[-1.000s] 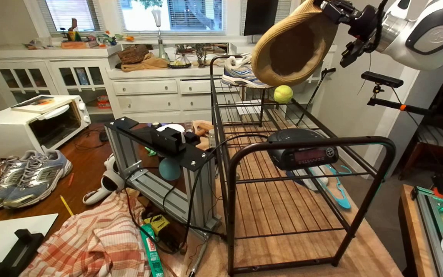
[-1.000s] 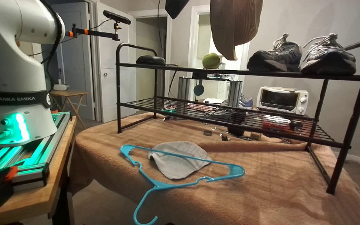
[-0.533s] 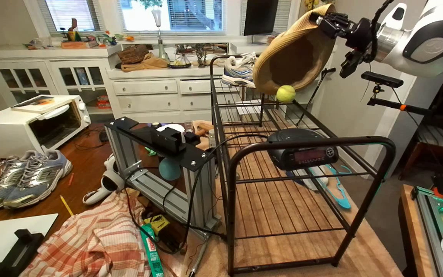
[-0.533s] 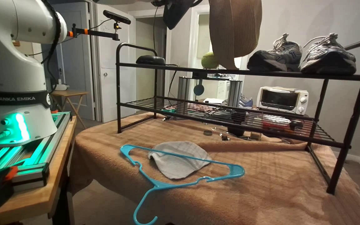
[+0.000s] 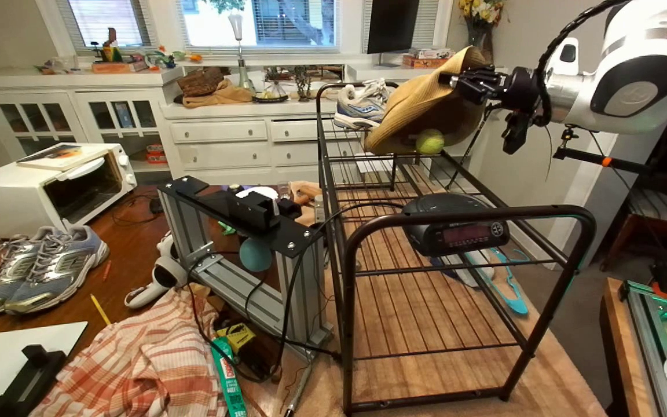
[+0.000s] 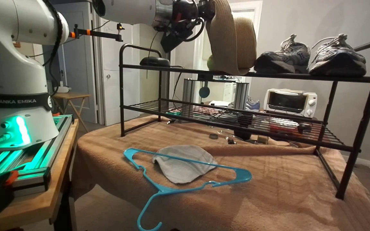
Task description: Put the brown hat on the topmost shelf.
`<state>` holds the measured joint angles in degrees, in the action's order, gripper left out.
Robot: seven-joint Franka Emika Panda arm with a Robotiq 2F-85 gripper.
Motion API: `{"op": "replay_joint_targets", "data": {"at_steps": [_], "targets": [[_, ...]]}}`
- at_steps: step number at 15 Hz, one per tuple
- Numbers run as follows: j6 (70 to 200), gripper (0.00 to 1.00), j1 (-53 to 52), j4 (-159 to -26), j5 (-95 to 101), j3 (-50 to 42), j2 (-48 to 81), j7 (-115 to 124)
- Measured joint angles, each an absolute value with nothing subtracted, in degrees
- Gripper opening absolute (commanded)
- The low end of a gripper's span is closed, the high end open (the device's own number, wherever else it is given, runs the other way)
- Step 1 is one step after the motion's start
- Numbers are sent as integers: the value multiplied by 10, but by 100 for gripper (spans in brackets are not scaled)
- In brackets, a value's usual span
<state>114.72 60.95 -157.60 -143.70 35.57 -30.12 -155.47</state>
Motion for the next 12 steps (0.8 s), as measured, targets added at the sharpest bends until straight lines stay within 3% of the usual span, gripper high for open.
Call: {"op": "replay_joint_targets", "data": {"at_steps": [3, 12], "targets": [[1216, 1, 565, -1576, -1437, 364, -287, -1553], [1430, 1, 257, -1575, -1426, 200, -260, -1548]]}}
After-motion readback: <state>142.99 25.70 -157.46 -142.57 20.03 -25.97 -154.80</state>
